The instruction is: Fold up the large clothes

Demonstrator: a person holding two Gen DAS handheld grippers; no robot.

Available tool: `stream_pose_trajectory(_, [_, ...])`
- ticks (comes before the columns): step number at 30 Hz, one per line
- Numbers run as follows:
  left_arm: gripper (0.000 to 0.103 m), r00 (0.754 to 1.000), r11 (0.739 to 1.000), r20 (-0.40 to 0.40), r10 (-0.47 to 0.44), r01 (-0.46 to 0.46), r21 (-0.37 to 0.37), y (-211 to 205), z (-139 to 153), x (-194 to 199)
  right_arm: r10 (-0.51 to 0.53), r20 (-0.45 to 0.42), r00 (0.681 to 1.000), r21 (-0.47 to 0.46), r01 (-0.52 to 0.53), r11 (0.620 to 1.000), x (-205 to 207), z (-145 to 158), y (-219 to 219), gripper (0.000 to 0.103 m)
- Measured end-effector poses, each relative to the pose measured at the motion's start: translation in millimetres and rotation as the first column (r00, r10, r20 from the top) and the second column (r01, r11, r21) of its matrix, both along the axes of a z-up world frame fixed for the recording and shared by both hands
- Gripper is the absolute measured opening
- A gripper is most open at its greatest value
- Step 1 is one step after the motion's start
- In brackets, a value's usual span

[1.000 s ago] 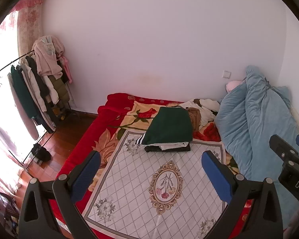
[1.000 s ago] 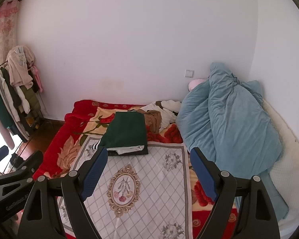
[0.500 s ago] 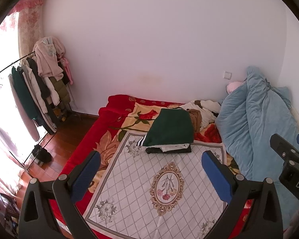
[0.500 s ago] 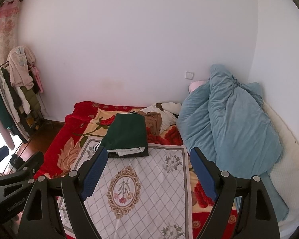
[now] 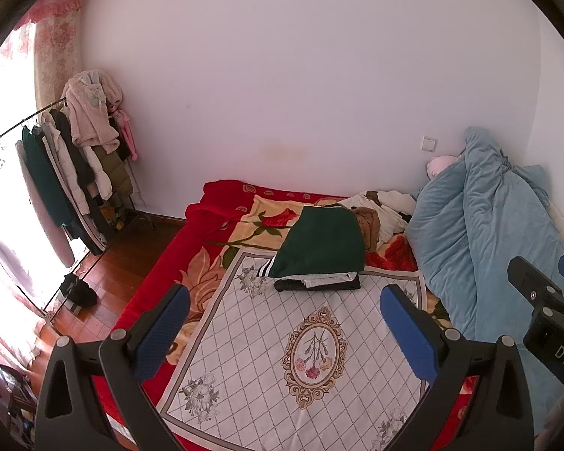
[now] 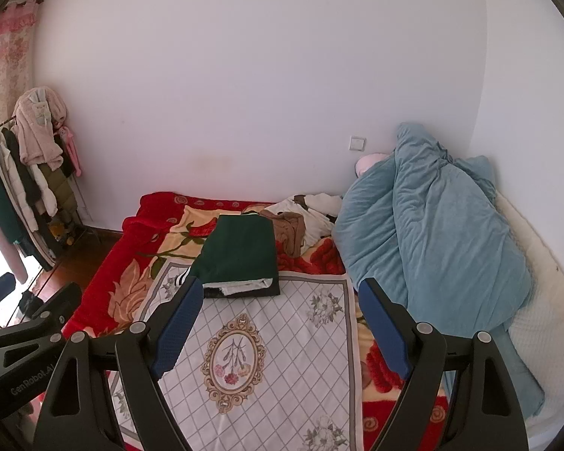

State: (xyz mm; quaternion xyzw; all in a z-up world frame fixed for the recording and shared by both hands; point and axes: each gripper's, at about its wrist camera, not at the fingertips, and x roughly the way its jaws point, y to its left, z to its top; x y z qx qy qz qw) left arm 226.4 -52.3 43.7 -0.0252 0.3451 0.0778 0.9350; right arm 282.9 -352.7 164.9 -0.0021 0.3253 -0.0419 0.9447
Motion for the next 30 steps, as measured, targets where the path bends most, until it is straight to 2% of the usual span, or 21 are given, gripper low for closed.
stream_pose_trajectory(8, [0.103,1.0,1.0,-0.003,0.003,-0.003,0.005,0.1,-0.9,1.1,-0.006,0.005,1.0,0.008,0.006,1.0,-1.4,1.5,0.1,0.086])
stream_pose_trajectory(11, [0.103,1.0,1.0,-0.017,0.005,-0.005,0.009,3.5,-8.5,6.3,-0.013,-0.002,1.0,0.048,0.013,0.999,-4.2,-5.9,-2.3,0.09])
stream_pose_trajectory(15, [0.103,0.998,1.0,-0.067,0.02,-0.021,-0.011,17.0,-46.2,18.6,-0.012,-0.05,0.999,0.122,0.018,0.992,6.1,-37.5,-3.9,0.092])
stream_pose_trajectory(16, [0.103,0.995,1.0,-0.097,0.024,-0.026,-0.013,21.8,-66.4,23.7,-0.019,-0.075,0.997,0.13,0.029,0.991,11.0,-51.1,-3.8,0.092])
stream_pose_trajectory(19, [0.103,0.981,0.999,-0.191,0.035,-0.04,-0.022,31.9,-125.3,34.3,-0.034,-0.181,0.983,0.116,0.055,0.992,29.9,-106.9,0.3,0.092])
stream_pose_trajectory(21, [0.103,0.961,0.998,-0.275,0.035,-0.049,-0.043,40.0,-186.8,40.4,-0.033,-0.278,0.96,0.107,0.065,0.992,43.0,-165.6,4.8,0.092])
stream_pose_trajectory(22, [0.103,0.954,0.997,-0.298,0.042,-0.058,-0.047,42.4,-214.6,40.9,-0.032,-0.303,0.953,0.108,0.067,0.992,43.8,-185.6,6.2,0.092])
stream_pose_trajectory(23, [0.103,0.943,0.996,-0.327,0.053,-0.072,-0.047,45.2,-243.9,41.9,-0.032,-0.337,0.941,0.115,0.075,0.991,48.9,-226.9,7.2,0.092])
stream_pose_trajectory(24, [0.103,0.935,0.995,-0.349,0.058,-0.081,-0.052,47.0,-268.1,41.7,-0.038,-0.354,0.934,0.115,0.084,0.99,48.8,-250.2,6.7,0.092])
stream_pose_trajectory(25, [0.103,0.925,0.994,-0.374,0.068,-0.095,-0.054,50.0,-302.1,41.7,-0.043,-0.392,0.919,0.113,0.094,0.989,50.1,-285.8,6.7,0.092])
stream_pose_trajectory(26, [0.103,0.916,0.992,-0.39,0.092,-0.118,-0.044,53.0,-333.9,40.0,-0.039,-0.435,0.899,0.118,0.1,0.988,53.5,-327.8,6.8,0.092])
stream_pose_trajectory(27, [0.103,0.91,0.99,-0.4,0.105,-0.133,-0.042,54.9,-357.9,38.6,-0.039,-0.453,0.89,0.117,0.103,0.988,50.7,-358.5,7.7,0.092])
stream_pose_trajectory(28, [0.103,0.905,0.986,-0.409,0.119,-0.155,-0.056,58.9,-394.4,35.6,-0.043,-0.472,0.881,0.104,0.104,0.989,49.0,-394.5,8.7,0.092])
stream_pose_trajectory(30, [0.103,0.896,0.981,-0.416,0.153,-0.19,-0.047,63.1,-446.1,30.2,-0.049,-0.465,0.884,0.062,0.088,0.994,48.7,-471.9,11.0,0.092])
